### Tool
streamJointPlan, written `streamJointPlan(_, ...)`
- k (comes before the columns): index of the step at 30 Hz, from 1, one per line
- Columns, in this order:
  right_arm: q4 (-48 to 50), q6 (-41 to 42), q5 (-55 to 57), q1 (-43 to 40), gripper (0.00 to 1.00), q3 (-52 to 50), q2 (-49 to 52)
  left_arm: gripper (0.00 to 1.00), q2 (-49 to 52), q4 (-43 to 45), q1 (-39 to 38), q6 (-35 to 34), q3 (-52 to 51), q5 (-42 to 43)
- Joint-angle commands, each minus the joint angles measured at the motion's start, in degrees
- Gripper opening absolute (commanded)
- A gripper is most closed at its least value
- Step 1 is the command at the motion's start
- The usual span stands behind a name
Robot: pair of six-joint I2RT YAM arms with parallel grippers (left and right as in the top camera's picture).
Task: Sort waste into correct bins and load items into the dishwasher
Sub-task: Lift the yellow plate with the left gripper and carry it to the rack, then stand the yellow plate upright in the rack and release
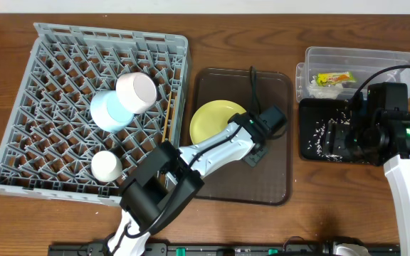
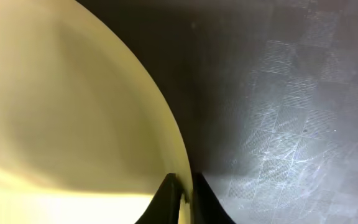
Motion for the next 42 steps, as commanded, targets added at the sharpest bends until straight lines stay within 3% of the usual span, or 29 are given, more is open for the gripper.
streamJointPlan(1, -0.1, 0.0, 0.6, -0.2, 0.76, 0.2, -0.4, 0.06, 1.4, -0.7, 0.3, -0.6, -1.9, -0.6)
streamJointPlan(9, -0.5, 0.0, 0.6, -0.2, 0.76, 0.2, -0.4, 0.06, -5.0, -5.8, 0.3, -0.6, 1.4, -0.3)
streamJointPlan(17, -0.5, 0.0, 0.6, -0.2, 0.76, 0.2, -0.4, 0.06, -21.1, -6.9, 1.6, -0.5, 1.6, -0.1)
streamJointPlan(24, -0.5, 0.0, 0.6, -0.2, 0.76, 0.2, -0.4, 0.06, -33.5, -6.9, 8.1, -0.6, 1.6, 0.2)
streamJointPlan(28, -0.5, 0.0, 0.6, -0.2, 0.76, 0.2, -0.3, 0.06, -37.5, -6.8, 15.3, -0.5, 1.6, 9.4)
streamJointPlan(33, -0.5, 0.0, 0.6, -0.2, 0.76, 0.2, -0.3, 0.06, -37.5, -6.8, 28.3, -0.5, 1.5, 31.3)
streamJointPlan(37, -0.5, 0.0, 0.6, -0.2, 0.76, 0.2, -0.4, 0.06, -36.0, -6.3, 35.5, -0.5, 1.2, 42.7)
streamJointPlan(42, -0.5, 0.0, 0.6, -0.2, 0.76, 0.2, -0.3, 0.06, -33.0, -6.2, 41.9, -0.5, 1.1, 51.5)
